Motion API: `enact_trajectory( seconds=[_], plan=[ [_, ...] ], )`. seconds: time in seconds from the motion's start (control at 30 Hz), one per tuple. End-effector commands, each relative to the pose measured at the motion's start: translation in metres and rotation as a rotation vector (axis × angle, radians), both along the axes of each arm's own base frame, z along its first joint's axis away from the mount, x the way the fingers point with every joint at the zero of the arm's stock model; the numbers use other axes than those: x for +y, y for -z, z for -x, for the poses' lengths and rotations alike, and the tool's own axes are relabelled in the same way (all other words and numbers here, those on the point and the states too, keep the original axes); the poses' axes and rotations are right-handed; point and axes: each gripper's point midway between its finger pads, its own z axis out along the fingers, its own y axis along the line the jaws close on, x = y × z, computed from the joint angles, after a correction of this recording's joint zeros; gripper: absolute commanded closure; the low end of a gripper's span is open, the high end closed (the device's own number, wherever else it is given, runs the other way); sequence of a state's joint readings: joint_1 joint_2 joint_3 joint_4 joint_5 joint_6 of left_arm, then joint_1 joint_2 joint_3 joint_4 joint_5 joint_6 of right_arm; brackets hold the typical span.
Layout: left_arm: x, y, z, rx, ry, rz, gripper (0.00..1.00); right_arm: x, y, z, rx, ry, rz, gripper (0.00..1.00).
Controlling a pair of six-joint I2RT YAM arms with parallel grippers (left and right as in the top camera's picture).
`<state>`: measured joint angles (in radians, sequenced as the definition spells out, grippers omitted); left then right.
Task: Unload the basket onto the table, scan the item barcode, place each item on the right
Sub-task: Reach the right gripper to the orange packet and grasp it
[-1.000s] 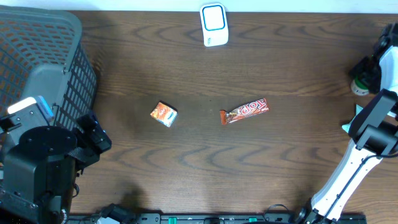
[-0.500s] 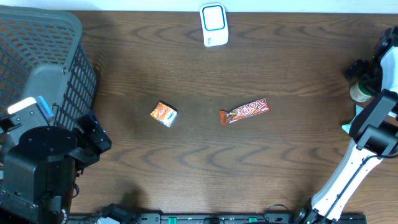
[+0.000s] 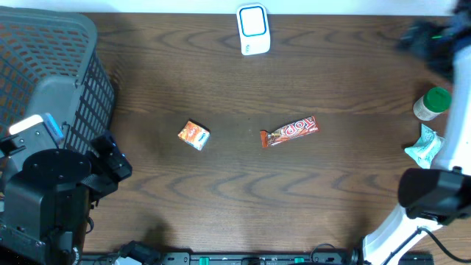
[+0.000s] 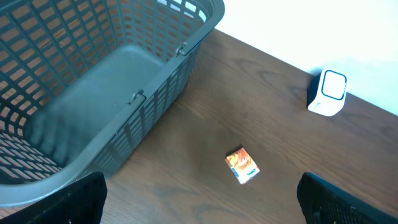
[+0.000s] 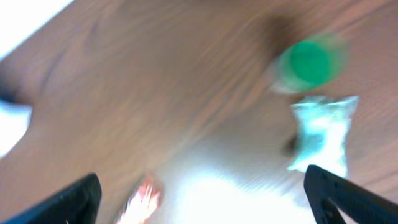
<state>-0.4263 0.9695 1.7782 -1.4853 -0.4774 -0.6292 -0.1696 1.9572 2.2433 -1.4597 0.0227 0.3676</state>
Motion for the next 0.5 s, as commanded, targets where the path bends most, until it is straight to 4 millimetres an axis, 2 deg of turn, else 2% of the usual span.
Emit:
enact_trajectory(
  seconds=[0.0,0.17,0.3,0.4,0.47],
  plan=[
    [0.002,-0.001,0.0,-0.004,-0.014,-0.003,0.02,0.082,0.046,0.005,0.145,-0.305,-0.183,0.01],
    [0.002,-0.001,0.0,-0.004,-0.014,-0.003,0.02,0.146,0.087,0.034,0.31,-0.452,-0.189,0.05],
    [0.002,-0.001,0.0,-0.004,-0.014,-0.003,0.02,0.196,0.115,0.049,0.358,-0.53,-0.184,0.01],
    [0.002,-0.001,0.0,-0.004,-0.014,-0.003,0.02,0.237,0.13,0.058,0.365,-0.507,-0.221,0.01],
    [0.002,-0.001,0.0,-0.004,-0.014,-0.003,0.02,0.267,0.133,0.06,0.348,-0.497,-0.282,0.01]
  ],
)
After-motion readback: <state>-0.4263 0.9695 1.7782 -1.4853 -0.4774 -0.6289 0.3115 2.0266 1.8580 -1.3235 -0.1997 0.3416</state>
